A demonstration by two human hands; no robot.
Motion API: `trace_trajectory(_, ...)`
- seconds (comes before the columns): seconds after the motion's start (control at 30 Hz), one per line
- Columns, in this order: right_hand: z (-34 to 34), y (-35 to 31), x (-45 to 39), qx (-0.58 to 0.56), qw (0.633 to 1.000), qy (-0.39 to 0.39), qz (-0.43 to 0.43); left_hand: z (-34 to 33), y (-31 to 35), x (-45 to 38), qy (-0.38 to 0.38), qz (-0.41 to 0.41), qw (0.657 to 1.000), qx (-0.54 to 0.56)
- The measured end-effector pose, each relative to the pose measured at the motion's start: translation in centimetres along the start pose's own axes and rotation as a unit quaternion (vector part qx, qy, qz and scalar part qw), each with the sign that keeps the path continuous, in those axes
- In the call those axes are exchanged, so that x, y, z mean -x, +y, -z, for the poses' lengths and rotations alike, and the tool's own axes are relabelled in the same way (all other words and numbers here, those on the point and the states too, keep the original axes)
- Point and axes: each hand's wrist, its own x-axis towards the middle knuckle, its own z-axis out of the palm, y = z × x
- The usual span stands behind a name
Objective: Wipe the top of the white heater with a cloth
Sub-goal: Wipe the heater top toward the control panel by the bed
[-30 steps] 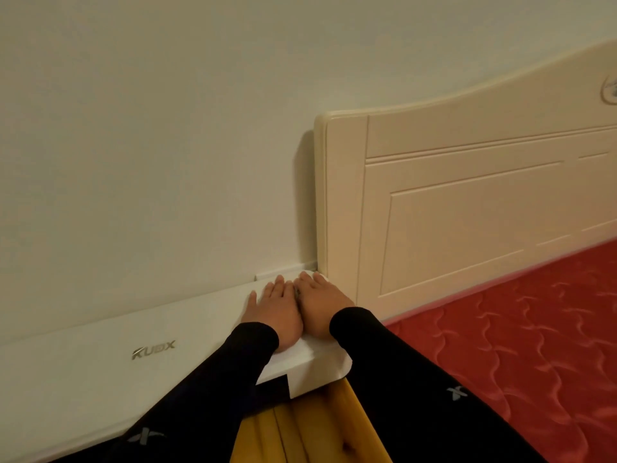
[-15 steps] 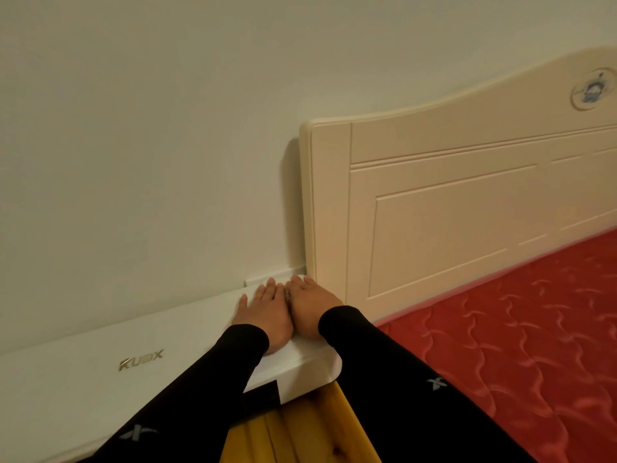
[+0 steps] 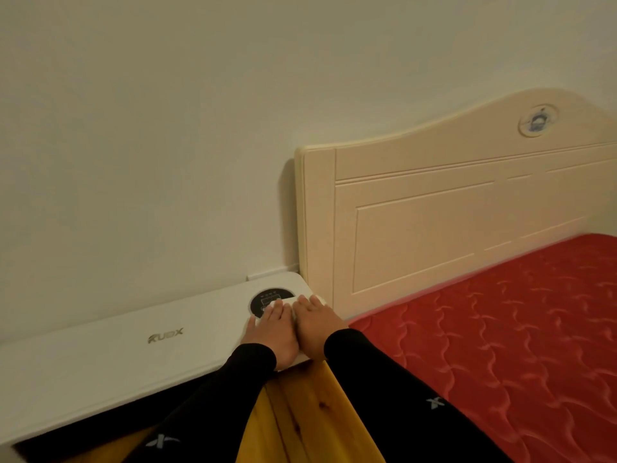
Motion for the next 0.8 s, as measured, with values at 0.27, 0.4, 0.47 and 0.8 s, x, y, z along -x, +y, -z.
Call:
trace_trajectory(0.27,0.8,-1.6,4.2,-0.067,0.998,-0.01,-0.005,-0.3,0.4,3.2,0.008,-0.005,1.0,0.017)
trace_trajectory(0.4,0.5,-1.6,4.1,-0.067,0.998,-0.008,-0.005,-0.6,0.3,3.3,0.012,-0.001,1.0,0.016)
trace_trajectory(0.47,0.1,-1.4,3.5,-0.069,0.998,-0.008,-0.005,-0.8,0.3,2.9,0.019,0.002,1.0,0.015)
trace_trajectory(0.8,0.2,-0.3,0.7,-0.022,0.998,0.039,0.035,-0.9,-0.8,-0.8,0.03,-0.006,1.0,0.006)
